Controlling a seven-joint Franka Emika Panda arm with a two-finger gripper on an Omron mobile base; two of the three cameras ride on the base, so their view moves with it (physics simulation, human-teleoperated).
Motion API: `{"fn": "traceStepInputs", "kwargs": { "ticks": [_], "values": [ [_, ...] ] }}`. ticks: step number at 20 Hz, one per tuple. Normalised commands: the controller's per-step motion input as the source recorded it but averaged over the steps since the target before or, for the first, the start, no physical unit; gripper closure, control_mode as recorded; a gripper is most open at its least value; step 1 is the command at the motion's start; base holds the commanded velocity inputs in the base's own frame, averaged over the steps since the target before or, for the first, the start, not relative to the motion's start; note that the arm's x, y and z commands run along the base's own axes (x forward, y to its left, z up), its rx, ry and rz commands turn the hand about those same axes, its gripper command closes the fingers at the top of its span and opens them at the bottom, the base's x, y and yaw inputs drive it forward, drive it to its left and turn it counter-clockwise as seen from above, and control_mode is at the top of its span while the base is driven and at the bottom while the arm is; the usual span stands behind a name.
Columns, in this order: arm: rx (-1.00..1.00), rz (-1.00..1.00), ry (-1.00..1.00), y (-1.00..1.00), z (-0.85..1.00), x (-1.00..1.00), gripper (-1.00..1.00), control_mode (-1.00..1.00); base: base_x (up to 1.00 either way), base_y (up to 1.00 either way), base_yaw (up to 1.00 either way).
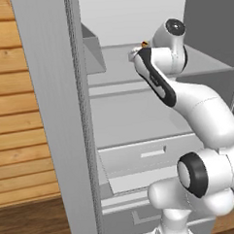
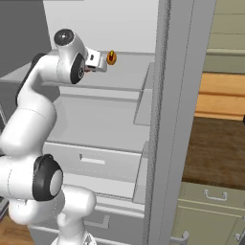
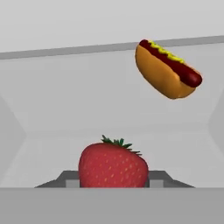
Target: Take the strawberry from the fridge and place it on top of the pancake, located on the dining counter.
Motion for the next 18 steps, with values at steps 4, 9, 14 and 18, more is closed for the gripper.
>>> {"fn": "traceStepInputs", "kwargs": {
  "ticks": [4, 9, 14, 18],
  "values": [
    [-0.01, 0.00, -0.06, 0.34, -0.16, -0.13, 1.00, -1.00, 0.00, 0.00, 0.00],
    [0.00, -0.01, -0.02, 0.11, 0.28, -0.95, 1.00, -1.00, 0.00, 0.00, 0.00],
    [0.00, 0.00, -0.01, -0.08, 0.10, -1.00, 1.00, -1.00, 0.00, 0.00, 0.00],
    [0.00, 0.00, -0.03, -0.09, 0.01, -1.00, 1.00, -1.00, 0.00, 0.00, 0.00]
  ]
}}
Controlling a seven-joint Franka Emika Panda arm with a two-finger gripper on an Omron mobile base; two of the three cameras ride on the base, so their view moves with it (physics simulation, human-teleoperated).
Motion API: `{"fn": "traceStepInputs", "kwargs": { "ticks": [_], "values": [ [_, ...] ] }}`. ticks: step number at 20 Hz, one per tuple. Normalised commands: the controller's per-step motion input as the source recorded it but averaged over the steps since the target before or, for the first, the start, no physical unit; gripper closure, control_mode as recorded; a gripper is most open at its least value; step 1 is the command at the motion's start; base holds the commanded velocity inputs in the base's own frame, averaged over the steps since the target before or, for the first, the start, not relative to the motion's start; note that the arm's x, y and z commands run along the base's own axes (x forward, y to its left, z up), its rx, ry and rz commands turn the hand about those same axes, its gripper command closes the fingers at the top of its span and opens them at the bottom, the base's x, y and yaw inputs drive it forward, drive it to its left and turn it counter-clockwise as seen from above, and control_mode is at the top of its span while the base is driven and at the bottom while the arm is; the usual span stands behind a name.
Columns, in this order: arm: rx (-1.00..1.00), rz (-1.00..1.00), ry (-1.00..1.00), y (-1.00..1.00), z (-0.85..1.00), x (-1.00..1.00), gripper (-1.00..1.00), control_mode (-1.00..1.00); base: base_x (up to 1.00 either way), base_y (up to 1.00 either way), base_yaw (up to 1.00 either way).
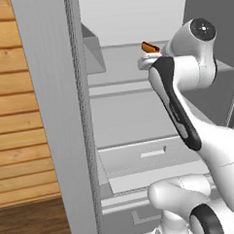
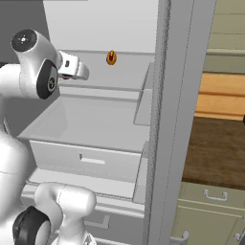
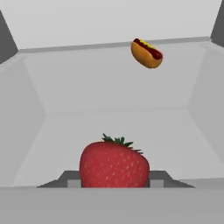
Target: Take the strawberry from the fridge and place it on top of the pancake, located on the dining counter.
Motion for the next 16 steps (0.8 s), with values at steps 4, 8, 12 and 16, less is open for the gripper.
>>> {"fn": "traceStepInputs", "kwargs": {
  "ticks": [4, 8, 12, 16],
  "values": [
    [0.00, 0.00, -0.03, -0.11, 0.07, -1.00, 1.00, -1.00, 0.00, 0.00, 0.00],
    [0.00, 0.00, 0.00, 0.00, 0.04, -1.00, 1.00, -1.00, 0.00, 0.00, 0.00],
    [0.00, 0.00, -0.01, 0.00, 0.00, -1.00, 1.00, -1.00, 0.00, 0.00, 0.00],
    [0.03, 0.00, -0.04, 0.00, 0.00, -1.00, 1.00, -1.00, 0.00, 0.00, 0.00]
  ]
}}
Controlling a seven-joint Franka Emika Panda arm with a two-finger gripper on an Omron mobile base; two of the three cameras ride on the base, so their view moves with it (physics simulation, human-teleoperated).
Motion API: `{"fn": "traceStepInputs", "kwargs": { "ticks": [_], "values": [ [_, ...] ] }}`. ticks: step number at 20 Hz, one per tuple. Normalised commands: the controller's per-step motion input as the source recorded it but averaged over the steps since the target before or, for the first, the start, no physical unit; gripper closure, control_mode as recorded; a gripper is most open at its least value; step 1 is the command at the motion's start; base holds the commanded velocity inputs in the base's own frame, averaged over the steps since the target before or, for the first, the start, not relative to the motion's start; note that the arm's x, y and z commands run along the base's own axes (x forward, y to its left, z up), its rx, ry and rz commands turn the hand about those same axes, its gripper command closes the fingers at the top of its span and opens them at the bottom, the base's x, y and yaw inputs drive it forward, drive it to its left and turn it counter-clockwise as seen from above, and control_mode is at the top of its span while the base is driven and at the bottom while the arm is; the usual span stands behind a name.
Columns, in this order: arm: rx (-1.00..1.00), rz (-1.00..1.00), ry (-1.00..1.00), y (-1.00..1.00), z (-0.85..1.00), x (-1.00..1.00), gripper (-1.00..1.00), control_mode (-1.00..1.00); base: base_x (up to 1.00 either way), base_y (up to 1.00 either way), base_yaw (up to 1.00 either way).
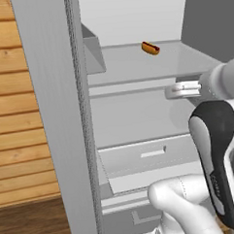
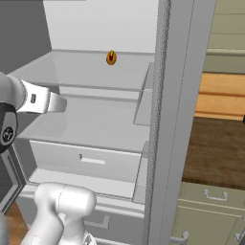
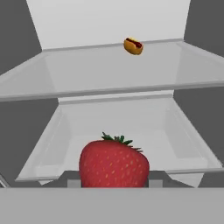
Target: Take the strawberry from the fridge and place it on top of the pancake, located on the dining counter.
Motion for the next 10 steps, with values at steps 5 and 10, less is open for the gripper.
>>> {"fn": "traceStepInputs", "kwargs": {
  "ticks": [5, 10],
  "values": [
    [0.04, 0.00, -0.05, 0.00, 0.00, -0.80, 1.00, 1.00, -0.20, -0.01, 0.00],
    [0.00, 0.00, 0.00, 0.00, 0.00, 0.00, 1.00, 1.00, -1.00, -0.05, 0.00]
  ]
}}
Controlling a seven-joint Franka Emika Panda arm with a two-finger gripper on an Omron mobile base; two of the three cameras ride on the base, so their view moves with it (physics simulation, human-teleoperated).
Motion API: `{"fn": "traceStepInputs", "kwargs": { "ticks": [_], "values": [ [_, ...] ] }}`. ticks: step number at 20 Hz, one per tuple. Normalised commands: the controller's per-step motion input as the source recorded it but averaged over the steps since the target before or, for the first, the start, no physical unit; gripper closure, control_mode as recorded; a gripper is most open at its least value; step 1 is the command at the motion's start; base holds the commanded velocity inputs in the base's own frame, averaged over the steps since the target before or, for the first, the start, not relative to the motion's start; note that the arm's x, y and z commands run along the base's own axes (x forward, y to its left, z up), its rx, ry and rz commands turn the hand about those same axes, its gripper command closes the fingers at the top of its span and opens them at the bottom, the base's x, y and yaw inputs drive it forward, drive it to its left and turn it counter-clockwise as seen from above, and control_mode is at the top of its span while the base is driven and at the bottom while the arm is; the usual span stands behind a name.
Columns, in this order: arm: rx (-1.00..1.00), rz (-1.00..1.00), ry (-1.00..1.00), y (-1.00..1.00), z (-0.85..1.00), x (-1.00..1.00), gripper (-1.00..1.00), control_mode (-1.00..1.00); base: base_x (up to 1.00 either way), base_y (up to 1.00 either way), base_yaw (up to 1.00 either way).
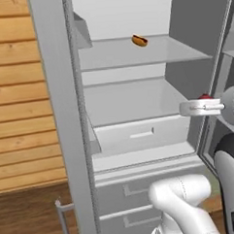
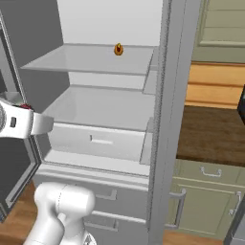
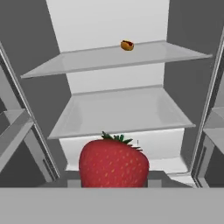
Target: Take the strawberry from the fridge and place it on top of the pancake, located on the dining counter.
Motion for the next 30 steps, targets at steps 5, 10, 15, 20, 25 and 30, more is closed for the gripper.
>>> {"fn": "traceStepInputs", "kwargs": {
  "ticks": [5, 10, 15, 20, 25, 30],
  "values": [
    [0.00, 0.00, 0.00, 0.00, 0.00, 0.00, 1.00, 1.00, -1.00, -0.02, -0.01],
    [0.00, 0.00, 0.00, 0.00, 0.00, 0.00, 1.00, 1.00, -0.75, -0.22, -0.37],
    [0.00, 0.00, 0.00, 0.00, 0.00, 0.00, 1.00, 1.00, -0.31, -0.29, -0.75],
    [0.00, 0.00, 0.00, 0.00, 0.00, 0.00, 1.00, 1.00, -0.49, -0.16, -0.73],
    [0.00, 0.00, 0.00, 0.00, 0.00, 0.00, 1.00, 1.00, -0.71, -0.03, -0.69],
    [0.00, 0.00, 0.00, 0.00, 0.00, 0.00, 1.00, 1.00, -0.36, -0.24, -0.70]
  ]
}}
